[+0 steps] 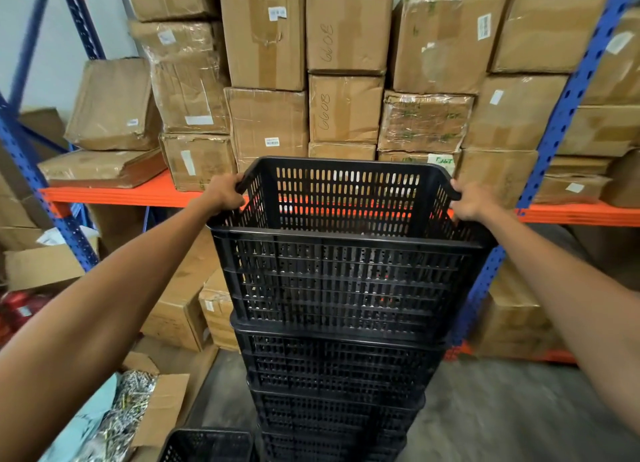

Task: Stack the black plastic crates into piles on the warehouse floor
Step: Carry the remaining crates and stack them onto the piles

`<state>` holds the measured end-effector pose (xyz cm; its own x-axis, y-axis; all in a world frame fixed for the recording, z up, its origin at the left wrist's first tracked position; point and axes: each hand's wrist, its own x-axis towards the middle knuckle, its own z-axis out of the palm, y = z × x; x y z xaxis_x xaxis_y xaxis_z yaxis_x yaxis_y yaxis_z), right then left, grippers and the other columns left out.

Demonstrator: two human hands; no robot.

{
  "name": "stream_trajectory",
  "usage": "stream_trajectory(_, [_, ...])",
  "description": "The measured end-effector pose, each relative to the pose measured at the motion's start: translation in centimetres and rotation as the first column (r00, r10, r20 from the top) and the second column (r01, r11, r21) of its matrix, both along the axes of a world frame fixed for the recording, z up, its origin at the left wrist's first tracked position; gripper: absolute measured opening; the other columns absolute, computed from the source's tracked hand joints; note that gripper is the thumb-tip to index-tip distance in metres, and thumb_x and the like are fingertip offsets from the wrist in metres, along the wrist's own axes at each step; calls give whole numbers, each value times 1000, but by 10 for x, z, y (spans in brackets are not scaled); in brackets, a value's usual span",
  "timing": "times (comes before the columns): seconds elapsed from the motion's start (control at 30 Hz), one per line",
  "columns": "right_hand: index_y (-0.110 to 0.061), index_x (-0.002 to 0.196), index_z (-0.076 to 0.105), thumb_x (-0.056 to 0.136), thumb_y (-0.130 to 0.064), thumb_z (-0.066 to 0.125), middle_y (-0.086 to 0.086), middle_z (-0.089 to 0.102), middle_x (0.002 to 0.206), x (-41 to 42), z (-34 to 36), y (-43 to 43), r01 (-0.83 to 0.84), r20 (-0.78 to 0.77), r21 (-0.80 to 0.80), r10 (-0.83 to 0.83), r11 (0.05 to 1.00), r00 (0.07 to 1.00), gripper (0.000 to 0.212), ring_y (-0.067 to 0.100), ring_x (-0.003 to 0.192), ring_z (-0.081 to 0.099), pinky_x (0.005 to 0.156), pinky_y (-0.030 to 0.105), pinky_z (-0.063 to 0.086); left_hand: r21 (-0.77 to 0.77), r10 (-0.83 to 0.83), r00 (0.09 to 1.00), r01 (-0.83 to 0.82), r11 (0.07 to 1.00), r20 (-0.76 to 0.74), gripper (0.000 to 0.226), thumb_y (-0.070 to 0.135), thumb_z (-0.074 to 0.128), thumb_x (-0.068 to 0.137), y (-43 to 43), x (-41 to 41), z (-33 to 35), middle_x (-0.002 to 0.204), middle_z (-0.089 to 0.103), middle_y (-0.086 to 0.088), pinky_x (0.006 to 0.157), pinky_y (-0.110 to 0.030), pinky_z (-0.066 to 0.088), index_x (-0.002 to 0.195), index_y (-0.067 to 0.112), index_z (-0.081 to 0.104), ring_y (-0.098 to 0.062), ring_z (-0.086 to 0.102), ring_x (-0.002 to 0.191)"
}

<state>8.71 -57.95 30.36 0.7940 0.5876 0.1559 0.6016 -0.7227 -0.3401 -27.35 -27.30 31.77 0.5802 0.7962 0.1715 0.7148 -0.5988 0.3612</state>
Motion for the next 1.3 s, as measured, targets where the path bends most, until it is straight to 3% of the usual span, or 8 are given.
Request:
stream_trajectory(0.23, [-15,149,37,73,-5,73,18,55,139,-13,8,-1,14,-5,-82,-15,997,1000,85,34,123,54,89,33,48,4,4,999,-4,1000,-39,45,7,66,82,0,-2,4,97,55,-12,78,-33,45,125,13,57,-25,53,88])
stream_trajectory(0.43, [-12,147,41,73,-4,73,19,57,135,-14,8,-1,16,5,-75,-16,997,1000,81,36,122,55,93,36,48,7,16,999,-15,1000,-44,40,7,65,81,-4,-6,3,93,56,-11,66,-27,44,121,12,58,-25,54,82])
stream_trajectory(0.73, [-16,148,39,77,-9,69,20,57,133,-14,6,1,31,10,-63,-31,997,999,77,37,122,54,95,37,47,-9,17,998,-18,1000,-61,40,7,63,82,-5,-10,3,96,56,-13,75,-31,44,122,9,57,-26,54,86])
stream_trajectory(0.83, [-14,140,49,76,-8,69,21,61,124,-19,8,0,32,12,-75,-31,997,999,68,37,116,57,90,37,49,1,9,999,-9,1000,-49,43,10,64,83,-3,-12,2,101,59,-16,76,-32,45,125,11,56,-27,54,87])
stream_trajectory(0.9, [-12,132,54,73,-7,71,21,63,116,-25,8,-2,37,9,-89,-37,995,999,61,37,111,59,84,36,49,20,5,999,-5,1000,-39,45,11,65,83,-3,-12,0,109,62,-21,79,-35,46,127,13,56,-31,58,93])
stream_trajectory(1.03, [-13,133,54,66,-6,79,20,63,119,-34,9,-5,45,18,-110,-44,993,999,73,35,112,60,83,32,49,73,17,998,-12,997,-58,48,12,65,82,-1,-10,-2,113,63,-26,93,-43,48,129,13,57,-40,59,108])
stream_trajectory(1.2, [-14,138,50,69,-4,75,19,61,125,-34,8,-8,23,-7,-95,-23,995,1000,74,35,115,58,87,32,49,106,15,996,-6,994,-91,48,12,66,82,1,-4,-5,112,63,-26,91,-45,48,129,13,55,-41,59,107])
stream_trajectory(1.3, [-12,137,49,79,-9,62,22,60,125,-31,6,-8,16,56,-95,-11,995,998,59,37,114,58,85,32,47,139,21,990,-2,990,-136,47,11,64,82,1,-1,-4,107,64,-24,88,-45,49,127,12,53,-40,61,102])
